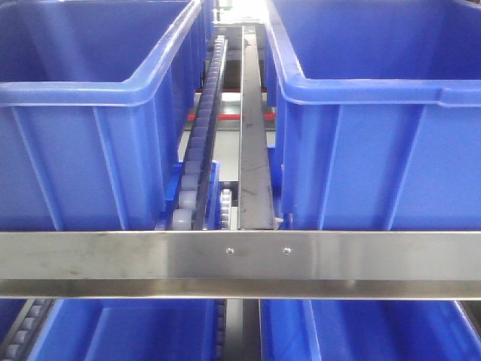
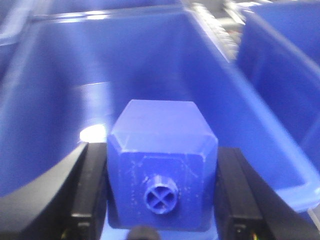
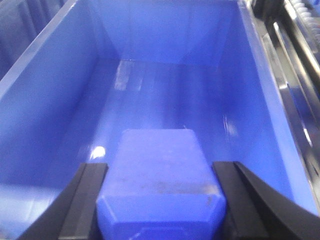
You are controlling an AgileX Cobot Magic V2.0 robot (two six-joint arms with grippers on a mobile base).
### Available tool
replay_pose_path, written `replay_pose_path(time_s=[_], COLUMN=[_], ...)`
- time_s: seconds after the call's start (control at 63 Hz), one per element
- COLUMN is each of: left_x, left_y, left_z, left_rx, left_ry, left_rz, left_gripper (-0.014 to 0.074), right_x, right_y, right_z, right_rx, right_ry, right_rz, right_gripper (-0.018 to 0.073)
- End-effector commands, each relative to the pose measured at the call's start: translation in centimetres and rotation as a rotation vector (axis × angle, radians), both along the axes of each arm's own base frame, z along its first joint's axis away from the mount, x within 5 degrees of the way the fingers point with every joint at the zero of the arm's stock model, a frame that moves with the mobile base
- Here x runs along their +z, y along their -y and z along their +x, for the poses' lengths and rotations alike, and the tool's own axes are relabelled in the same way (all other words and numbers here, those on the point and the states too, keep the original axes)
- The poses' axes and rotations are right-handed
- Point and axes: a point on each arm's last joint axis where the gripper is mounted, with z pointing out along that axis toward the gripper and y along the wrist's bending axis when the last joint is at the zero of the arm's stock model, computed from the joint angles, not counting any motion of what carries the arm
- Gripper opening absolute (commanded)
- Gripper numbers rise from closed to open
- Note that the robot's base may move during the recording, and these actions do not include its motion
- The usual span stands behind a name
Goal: Pick and sort blue part to right shelf
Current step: 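Open both grippers to release the bottles into the bins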
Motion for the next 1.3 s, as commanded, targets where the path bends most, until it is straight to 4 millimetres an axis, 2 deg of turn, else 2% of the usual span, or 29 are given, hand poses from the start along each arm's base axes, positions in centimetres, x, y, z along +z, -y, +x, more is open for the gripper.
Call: replay_pose_path(time_s=[0.0,0.159,0.286,0.349,0.46,0.524,0.762,0.793,0.857,0.936,1.031,1.095,1.222,1.285], left_x=[1.7,0.2,0.3,0.5,0.7,0.7,1.1,1.2,1.4,1.9,2.7,3.2,4.1,4.7], left_y=[1.0,1.9,2.5,2.8,3.1,3.3,3.4,3.4,3.2,2.5,1.3,0.5,-1.0,-1.7], left_z=[1.9,5.1,7.1,8.0,9.2,9.8,10.1,10.1,9.8,9.3,8.8,8.5,7.6,7.0], left_rx=[-0.022,-0.015,-0.008,-0.008,-0.009,-0.009,-0.010,-0.010,-0.006,0.015,0.055,0.083,0.138,0.165], left_ry=[0.146,0.080,0.070,0.063,0.041,0.030,0.039,0.041,0.045,0.048,0.075,0.099,0.132,0.155], left_rz=[-0.046,-0.045,-0.055,-0.053,-0.048,-0.045,-0.047,-0.048,-0.049,-0.050,-0.056,-0.067,-0.073,-0.078], left_gripper=[0.0312,0.0313,0.0332,0.0386,0.0552,0.0587,0.0582,0.0569,0.0486,0.0328,0.0111,0.0143,0.0129,0.0125], right_x=[2.5,2.2,1.7,1.5,1.4,1.5,1.8,1.9,2.3,2.9,3.8,4.2,4.6,4.5], right_y=[-0.1,-0.3,-0.4,-0.5,-0.5,-0.6,-0.5,-0.5,-0.5,-0.3,-0.2,-0.2,-0.2,-0.1], right_z=[2.3,5.5,7.2,7.9,8.7,9.0,8.7,8.6,8.2,7.5,6.7,6.2,5.7,5.5], right_rx=[-0.001,0.000,0.000,0.000,0.000,0.000,0.000,0.000,0.000,0.001,0.002,0.001,0.000,-0.003], right_ry=[0.125,0.062,0.036,0.027,0.014,0.011,0.005,0.008,0.019,0.048,0.086,0.105,0.119,0.099], right_rz=[-0.004,-0.009,-0.010,-0.011,-0.012,-0.012,-0.013,-0.015,-0.024,-0.047,-0.070,-0.070,-0.070,-0.055], right_gripper=[0.0374,0.0382,0.0440,0.0491,0.0598,0.0626,0.0626,0.0624,0.0617,0.0562,0.0408,0.0308,0.0092,0.0049])
